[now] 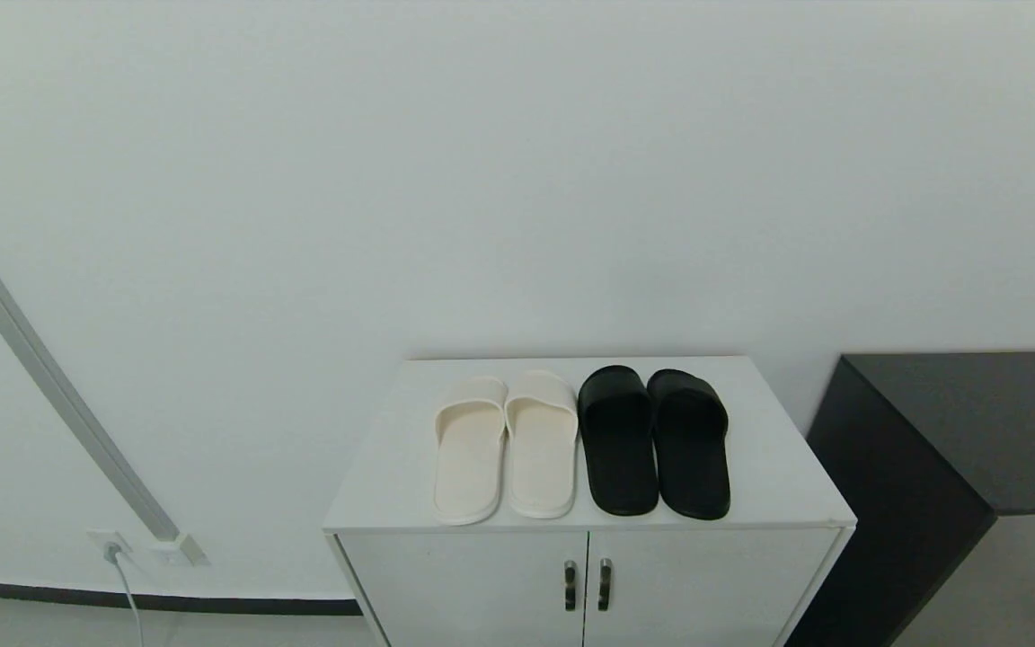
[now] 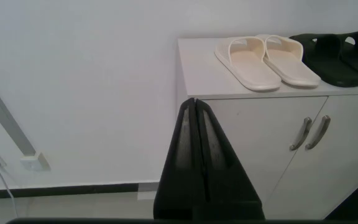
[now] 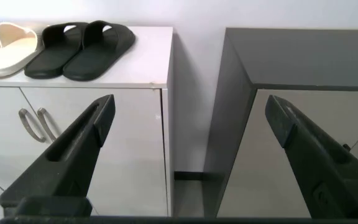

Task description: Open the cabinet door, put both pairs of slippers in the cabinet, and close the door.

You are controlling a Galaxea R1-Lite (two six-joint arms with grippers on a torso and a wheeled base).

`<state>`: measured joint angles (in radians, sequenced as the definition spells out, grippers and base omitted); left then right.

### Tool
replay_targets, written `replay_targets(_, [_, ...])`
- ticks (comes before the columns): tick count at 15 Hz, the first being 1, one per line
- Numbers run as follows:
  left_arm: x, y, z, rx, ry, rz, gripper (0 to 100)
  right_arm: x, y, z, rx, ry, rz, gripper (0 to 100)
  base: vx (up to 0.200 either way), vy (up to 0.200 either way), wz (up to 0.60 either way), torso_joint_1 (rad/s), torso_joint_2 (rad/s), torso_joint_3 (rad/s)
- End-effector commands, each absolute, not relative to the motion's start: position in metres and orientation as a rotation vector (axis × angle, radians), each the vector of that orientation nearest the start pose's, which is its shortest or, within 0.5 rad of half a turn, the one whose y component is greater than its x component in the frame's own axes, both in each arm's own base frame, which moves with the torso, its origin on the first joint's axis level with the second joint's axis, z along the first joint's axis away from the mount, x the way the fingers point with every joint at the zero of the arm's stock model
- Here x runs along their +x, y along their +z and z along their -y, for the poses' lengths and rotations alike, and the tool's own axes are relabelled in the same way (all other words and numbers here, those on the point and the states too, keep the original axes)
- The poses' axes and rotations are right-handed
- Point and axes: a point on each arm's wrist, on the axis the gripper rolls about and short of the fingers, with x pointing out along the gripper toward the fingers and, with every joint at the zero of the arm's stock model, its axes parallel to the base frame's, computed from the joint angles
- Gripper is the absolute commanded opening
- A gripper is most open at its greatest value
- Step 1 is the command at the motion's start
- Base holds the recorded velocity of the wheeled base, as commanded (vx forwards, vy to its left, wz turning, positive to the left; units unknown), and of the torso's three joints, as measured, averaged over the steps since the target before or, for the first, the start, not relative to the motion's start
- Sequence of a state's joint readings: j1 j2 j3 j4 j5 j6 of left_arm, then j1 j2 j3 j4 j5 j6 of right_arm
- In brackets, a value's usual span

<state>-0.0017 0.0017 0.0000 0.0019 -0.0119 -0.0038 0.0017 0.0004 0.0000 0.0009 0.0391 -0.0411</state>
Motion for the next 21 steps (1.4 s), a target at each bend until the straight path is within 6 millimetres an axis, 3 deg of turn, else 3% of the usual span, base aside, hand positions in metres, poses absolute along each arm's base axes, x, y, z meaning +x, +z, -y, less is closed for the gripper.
replay_targets(1, [-0.023,0.075,0.0,-0.005,-0.014,-0.003,0,-0.023,0.075,-0.001,-0.041,0.041,0.001,100,0.0,0.0,0.0,0.0,0.0,0.0])
replay_targets(5, [-0.023,0.075,0.0,-0.003,-0.014,-0.003,0,-0.021,0.078,-0.001,-0.044,0.043,-0.014,100,0.0,0.0,0.0,0.0,0.0,0.0])
replay_targets(7, [-0.023,0.075,0.0,-0.003,-0.014,-0.003,0,-0.028,0.154,-0.001,0.098,0.059,0.083,100,0.0,0.0,0.0,0.0,0.0,0.0])
replay_targets(8, [-0.023,0.075,0.0,-0.003,-0.012,-0.003,0,-0.024,0.156,-0.001,0.094,0.072,0.029,100,0.0,0.0,0.0,0.0,0.0,0.0])
replay_targets(9, [-0.023,0.075,0.0,-0.005,-0.012,-0.003,0,-0.013,0.135,-0.003,-0.062,0.125,-0.164,100,0.0,0.0,0.0,0.0,0.0,0.0])
replay_targets(11, [-0.023,0.075,0.0,-0.002,-0.014,-0.005,0,0.003,0.125,-0.004,-0.045,0.223,-0.312,100,0.0,0.0,0.0,0.0,0.0,0.0])
replay_targets(16, [-0.023,0.075,0.0,-0.002,-0.014,-0.003,0,0.075,0.146,-0.015,-0.037,0.393,-0.429,100,0.0,0.0,0.0,0.0,0.0,0.0])
replay_targets(18, [-0.023,0.075,0.0,-0.002,-0.014,-0.003,0,0.104,0.148,-0.034,-0.034,0.43,-0.443,100,0.0,0.0,0.0,0.0,0.0,0.0])
replay_targets(21, [-0.023,0.075,0.0,-0.002,-0.015,-0.003,0,0.126,0.158,-0.08,0.031,0.426,-0.411,100,0.0,0.0,0.0,0.0,0.0,0.0])
